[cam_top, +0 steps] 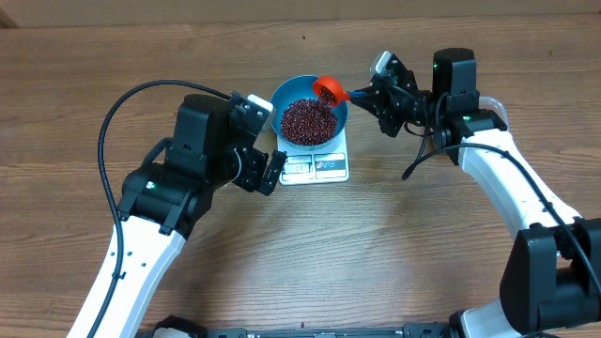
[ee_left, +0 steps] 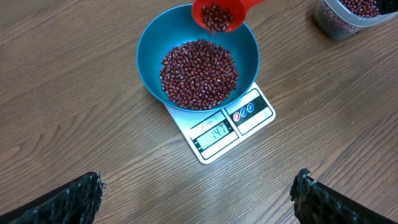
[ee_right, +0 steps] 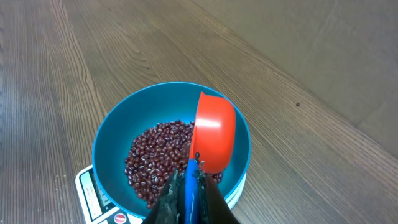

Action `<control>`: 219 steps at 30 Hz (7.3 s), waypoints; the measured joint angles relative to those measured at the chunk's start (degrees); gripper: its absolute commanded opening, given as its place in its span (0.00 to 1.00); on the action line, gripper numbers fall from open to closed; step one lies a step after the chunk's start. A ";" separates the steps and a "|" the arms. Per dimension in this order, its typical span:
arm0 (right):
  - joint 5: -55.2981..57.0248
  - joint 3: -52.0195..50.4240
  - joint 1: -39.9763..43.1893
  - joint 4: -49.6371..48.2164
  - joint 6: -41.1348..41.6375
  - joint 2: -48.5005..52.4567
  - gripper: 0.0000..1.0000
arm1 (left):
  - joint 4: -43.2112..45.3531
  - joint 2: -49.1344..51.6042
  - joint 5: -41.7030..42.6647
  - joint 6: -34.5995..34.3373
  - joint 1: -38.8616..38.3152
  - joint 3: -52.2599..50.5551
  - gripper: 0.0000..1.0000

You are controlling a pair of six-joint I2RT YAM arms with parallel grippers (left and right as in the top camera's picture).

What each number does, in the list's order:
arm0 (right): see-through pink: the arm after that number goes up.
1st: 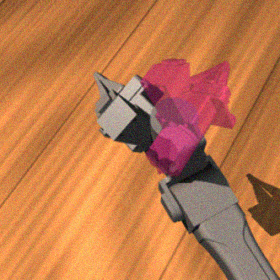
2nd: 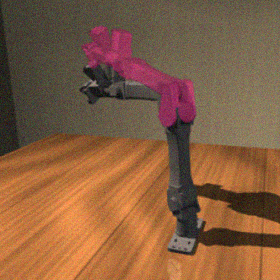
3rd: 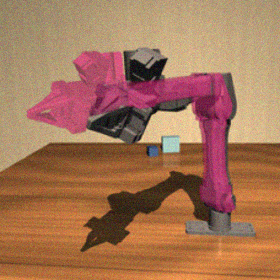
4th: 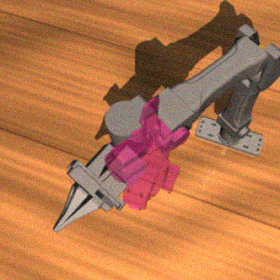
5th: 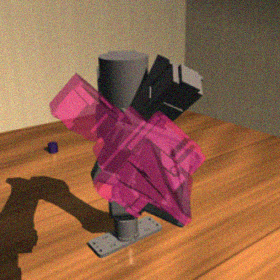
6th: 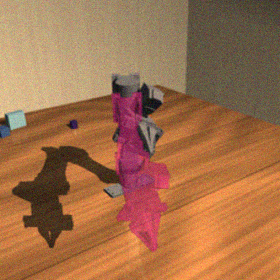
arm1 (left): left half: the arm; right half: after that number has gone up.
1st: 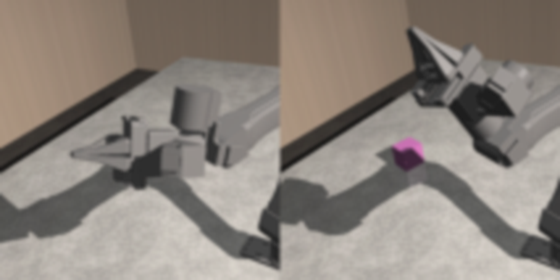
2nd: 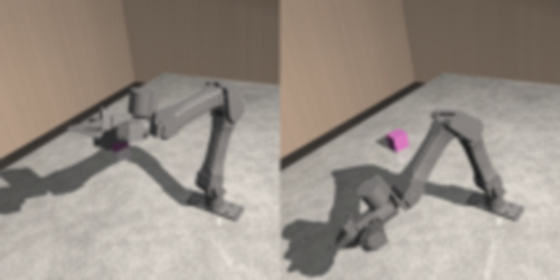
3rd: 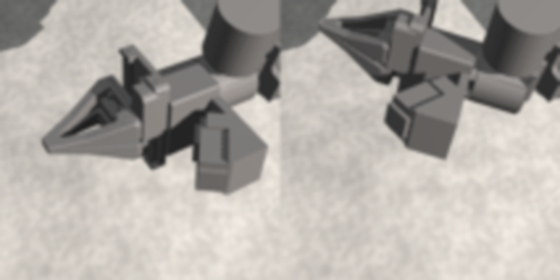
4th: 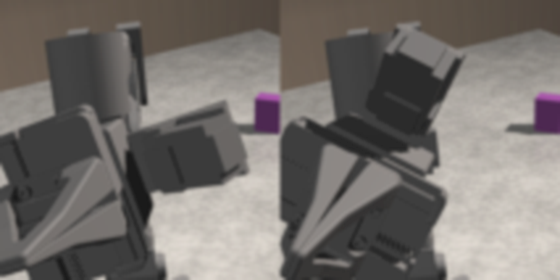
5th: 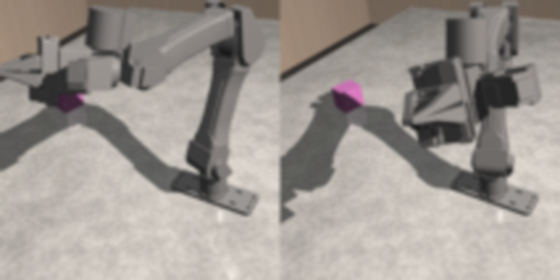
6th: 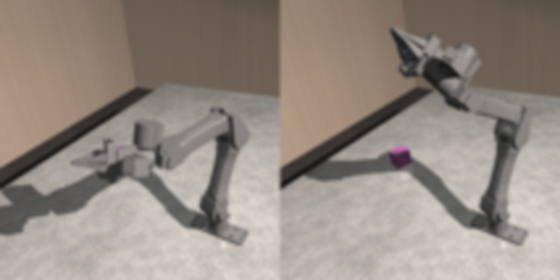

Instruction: Scoop item into bowl and weigh 150g on scale

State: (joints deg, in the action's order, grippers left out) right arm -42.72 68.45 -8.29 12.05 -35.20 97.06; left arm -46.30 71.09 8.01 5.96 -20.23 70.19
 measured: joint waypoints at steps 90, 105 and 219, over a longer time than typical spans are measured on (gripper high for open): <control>17.73 0.00 -8.72 1.40 7.76 0.00 0.04 | 0.00 0.00 -0.02 0.00 0.00 0.00 1.00; 23.23 0.00 -8.74 1.03 5.14 2.25 0.04 | 0.00 0.00 -0.02 0.00 0.02 0.00 0.99; 8.96 0.02 -7.50 -1.99 19.37 2.89 0.04 | 0.00 0.00 -0.02 0.00 0.00 0.00 1.00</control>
State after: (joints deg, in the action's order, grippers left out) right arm -33.76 68.47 -15.79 10.07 -15.84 99.94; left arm -46.30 71.09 7.99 5.96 -20.23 70.19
